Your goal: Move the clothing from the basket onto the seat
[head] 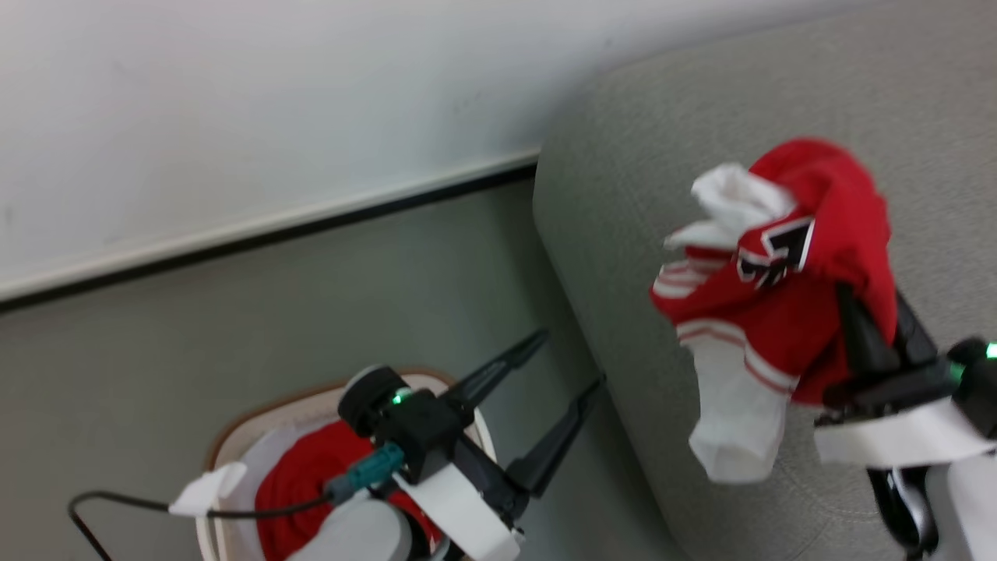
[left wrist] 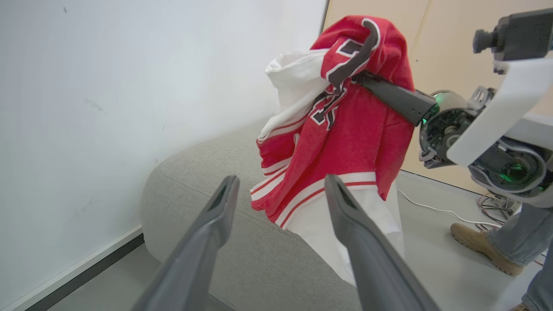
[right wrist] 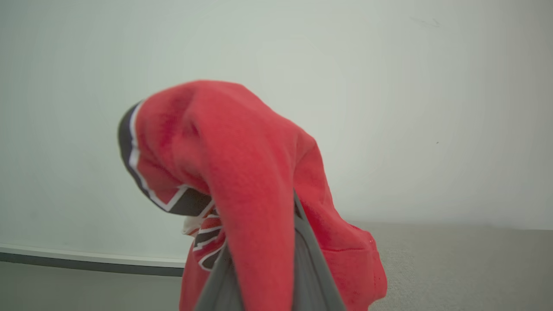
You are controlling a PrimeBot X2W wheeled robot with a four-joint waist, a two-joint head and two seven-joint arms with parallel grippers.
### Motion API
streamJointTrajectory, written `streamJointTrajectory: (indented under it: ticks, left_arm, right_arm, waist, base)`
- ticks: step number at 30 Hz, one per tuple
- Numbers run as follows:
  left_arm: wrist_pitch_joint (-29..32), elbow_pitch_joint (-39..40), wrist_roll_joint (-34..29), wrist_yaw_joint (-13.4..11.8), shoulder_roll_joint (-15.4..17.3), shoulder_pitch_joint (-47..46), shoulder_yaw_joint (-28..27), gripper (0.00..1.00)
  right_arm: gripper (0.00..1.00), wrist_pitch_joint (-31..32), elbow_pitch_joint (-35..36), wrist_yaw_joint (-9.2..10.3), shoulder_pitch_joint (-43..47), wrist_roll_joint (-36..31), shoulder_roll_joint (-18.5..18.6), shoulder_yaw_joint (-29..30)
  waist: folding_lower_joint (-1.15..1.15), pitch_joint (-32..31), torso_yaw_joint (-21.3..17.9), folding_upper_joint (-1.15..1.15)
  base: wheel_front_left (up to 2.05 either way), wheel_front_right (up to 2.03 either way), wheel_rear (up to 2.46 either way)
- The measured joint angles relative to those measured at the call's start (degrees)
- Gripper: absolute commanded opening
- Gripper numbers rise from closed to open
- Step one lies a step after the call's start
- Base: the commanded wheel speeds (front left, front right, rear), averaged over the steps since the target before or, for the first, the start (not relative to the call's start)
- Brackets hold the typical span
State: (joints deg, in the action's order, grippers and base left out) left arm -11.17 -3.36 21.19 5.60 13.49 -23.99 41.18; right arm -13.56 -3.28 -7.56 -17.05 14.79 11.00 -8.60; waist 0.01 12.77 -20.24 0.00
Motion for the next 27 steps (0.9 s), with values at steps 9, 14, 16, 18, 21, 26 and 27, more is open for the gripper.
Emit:
streamJointTrajectory:
  ticks: [9,14,16,18,21,26,27]
  left_arm:
    - [1.3,2.6,-0.5,0.5,3.5,-6.3,-2.4,1.0]
    - [0.6,3.1,-0.4,0.5,4.5,-8.9,-4.5,1.0]
    - [0.3,3.1,-0.4,0.5,4.9,-9.6,-5.2,1.0]
    - [-0.1,3.1,-0.1,0.4,4.9,-10.2,-5.7,1.0]
    - [-0.6,2.8,0.3,0.4,4.9,-10.7,-6.2,1.0]
    - [-1.5,2.3,0.7,-0.1,5.2,-10.4,-6.9,1.0]
    - [-1.5,2.3,0.8,-0.1,5.3,-10.2,-7.1,1.0]
  right_arm:
    - [0.0,0.0,-6.7,0.0,-21.1,-5.9,-2.0,10.5]
    - [0.0,3.0,-11.5,0.0,-35.2,-9.3,0.0,16.4]
    - [0.0,4.2,-13.3,0.0,-40.8,-11.6,2.3,17.9]
    - [0.0,5.6,-15.0,0.0,-46.1,-12.3,3.9,20.0]
    - [0.0,7.9,-17.5,0.0,-52.6,-13.7,7.4,22.6]
    - [0.0,10.6,-21.5,0.0,-58.1,-16.0,12.9,27.0]
    - [0.0,10.8,-22.2,0.0,-58.4,-16.2,13.6,28.2]
  waist:
    - [0.01,11.4,3.9,0.0]
    - [0.01,17.0,6.8,0.0]
    - [0.02,18.9,8.0,0.0]
    - [0.01,20.5,9.3,0.0]
    - [0.01,22.6,11.2,0.0]
    - [0.01,25.4,13.5,0.0]
    - [0.01,25.8,13.8,0.0]
  base:
    - [0.0,0.0,0.0]
    - [0.0,0.0,0.0]
    - [0.0,0.0,0.0]
    - [0.0,0.0,0.0]
    - [0.0,0.0,0.0]
    - [0.0,0.0,0.0]
    - [0.0,0.0,0.0]
